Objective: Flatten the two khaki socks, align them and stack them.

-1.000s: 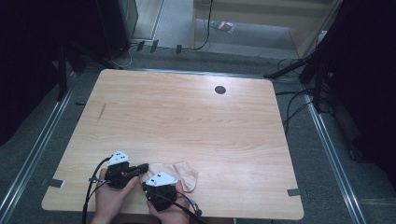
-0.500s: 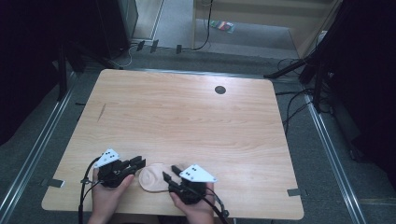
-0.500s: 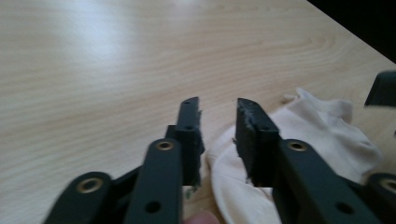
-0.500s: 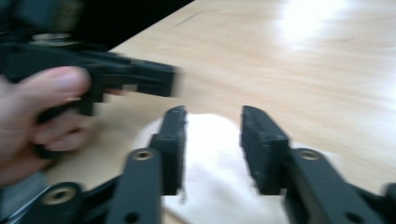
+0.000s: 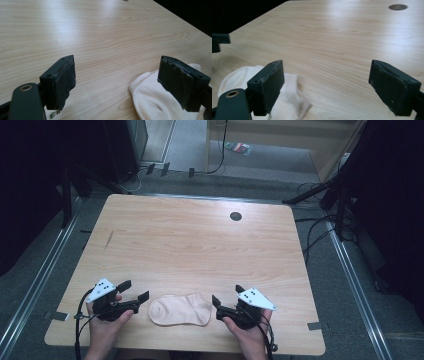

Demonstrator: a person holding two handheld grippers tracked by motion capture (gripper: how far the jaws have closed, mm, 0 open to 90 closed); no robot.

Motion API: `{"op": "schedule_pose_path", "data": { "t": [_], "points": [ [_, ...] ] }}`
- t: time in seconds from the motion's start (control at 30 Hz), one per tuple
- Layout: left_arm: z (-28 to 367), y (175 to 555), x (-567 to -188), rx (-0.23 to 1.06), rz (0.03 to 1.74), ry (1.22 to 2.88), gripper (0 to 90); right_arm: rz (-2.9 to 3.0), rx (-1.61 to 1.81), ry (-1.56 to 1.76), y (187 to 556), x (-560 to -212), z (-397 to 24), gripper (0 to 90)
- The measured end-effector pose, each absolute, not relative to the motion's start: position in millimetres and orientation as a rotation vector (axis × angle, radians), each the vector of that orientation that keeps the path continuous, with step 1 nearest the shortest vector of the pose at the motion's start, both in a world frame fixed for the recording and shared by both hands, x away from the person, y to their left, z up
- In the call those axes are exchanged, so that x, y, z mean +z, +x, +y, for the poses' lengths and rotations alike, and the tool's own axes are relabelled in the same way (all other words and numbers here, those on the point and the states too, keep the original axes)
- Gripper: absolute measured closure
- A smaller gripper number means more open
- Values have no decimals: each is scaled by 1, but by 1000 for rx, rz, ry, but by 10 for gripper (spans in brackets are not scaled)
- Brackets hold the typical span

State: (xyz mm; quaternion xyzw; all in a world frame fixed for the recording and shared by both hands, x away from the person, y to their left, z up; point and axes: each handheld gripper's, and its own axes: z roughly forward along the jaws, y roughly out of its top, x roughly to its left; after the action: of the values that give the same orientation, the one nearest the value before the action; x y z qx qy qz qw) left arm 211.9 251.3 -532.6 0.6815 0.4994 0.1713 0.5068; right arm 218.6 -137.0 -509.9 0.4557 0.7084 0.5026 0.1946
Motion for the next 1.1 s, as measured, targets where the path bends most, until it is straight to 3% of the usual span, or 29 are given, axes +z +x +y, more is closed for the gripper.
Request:
{"op": "schedule_pose_path", "data": {
  "t": [0.23, 1.1],
  "points": [
    [268, 211, -534, 464, 1230, 1636, 90, 1911, 1365, 1321, 223, -511, -169, 134],
    [332, 212, -542, 603, 1359, 1644, 90, 1694, 1262, 1487, 234, -524, -274, 137]
  ]
}}
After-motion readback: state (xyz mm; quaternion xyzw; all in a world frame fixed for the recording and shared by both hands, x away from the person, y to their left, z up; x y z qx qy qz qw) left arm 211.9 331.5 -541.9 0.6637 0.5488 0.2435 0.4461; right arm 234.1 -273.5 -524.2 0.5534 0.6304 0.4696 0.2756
